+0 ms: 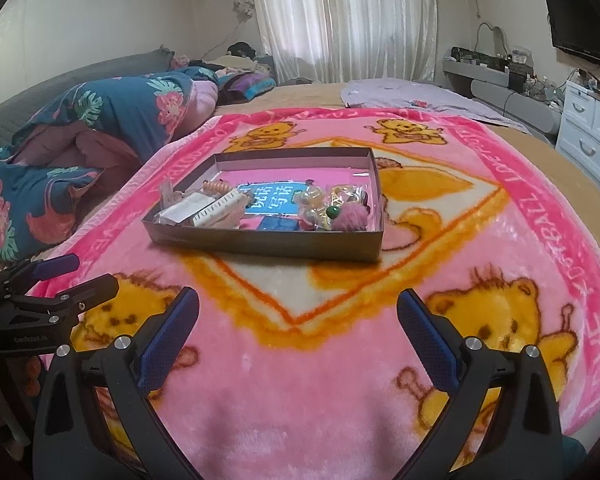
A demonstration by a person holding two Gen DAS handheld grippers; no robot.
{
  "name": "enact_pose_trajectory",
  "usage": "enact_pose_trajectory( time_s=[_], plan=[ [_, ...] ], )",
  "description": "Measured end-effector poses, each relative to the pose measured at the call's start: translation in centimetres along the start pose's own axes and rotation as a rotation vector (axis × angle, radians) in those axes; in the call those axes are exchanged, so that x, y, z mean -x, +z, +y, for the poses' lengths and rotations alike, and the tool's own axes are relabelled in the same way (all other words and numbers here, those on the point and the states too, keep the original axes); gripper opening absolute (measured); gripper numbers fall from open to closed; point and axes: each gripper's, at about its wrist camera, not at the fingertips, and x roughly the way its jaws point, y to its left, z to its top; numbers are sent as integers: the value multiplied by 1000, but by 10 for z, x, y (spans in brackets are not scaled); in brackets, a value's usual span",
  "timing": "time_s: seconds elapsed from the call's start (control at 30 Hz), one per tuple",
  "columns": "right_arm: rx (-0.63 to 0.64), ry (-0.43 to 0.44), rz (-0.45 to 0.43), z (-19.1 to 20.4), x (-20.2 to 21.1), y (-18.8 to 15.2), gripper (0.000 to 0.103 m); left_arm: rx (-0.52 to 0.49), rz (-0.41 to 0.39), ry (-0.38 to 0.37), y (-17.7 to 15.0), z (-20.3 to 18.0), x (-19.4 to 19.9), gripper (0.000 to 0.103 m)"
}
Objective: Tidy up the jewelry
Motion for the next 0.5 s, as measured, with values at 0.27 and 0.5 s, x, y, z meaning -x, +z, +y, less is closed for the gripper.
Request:
enact_pose_trajectory(
  time_s=[0.27, 0.5],
  plan=[
    [7, 1, 12, 0, -4, -3, 99, -2, 8, 2, 0, -1, -1, 94],
    [7, 1, 14, -1, -4, -3, 99, -1, 9, -4, 1, -1, 0, 94]
  ],
)
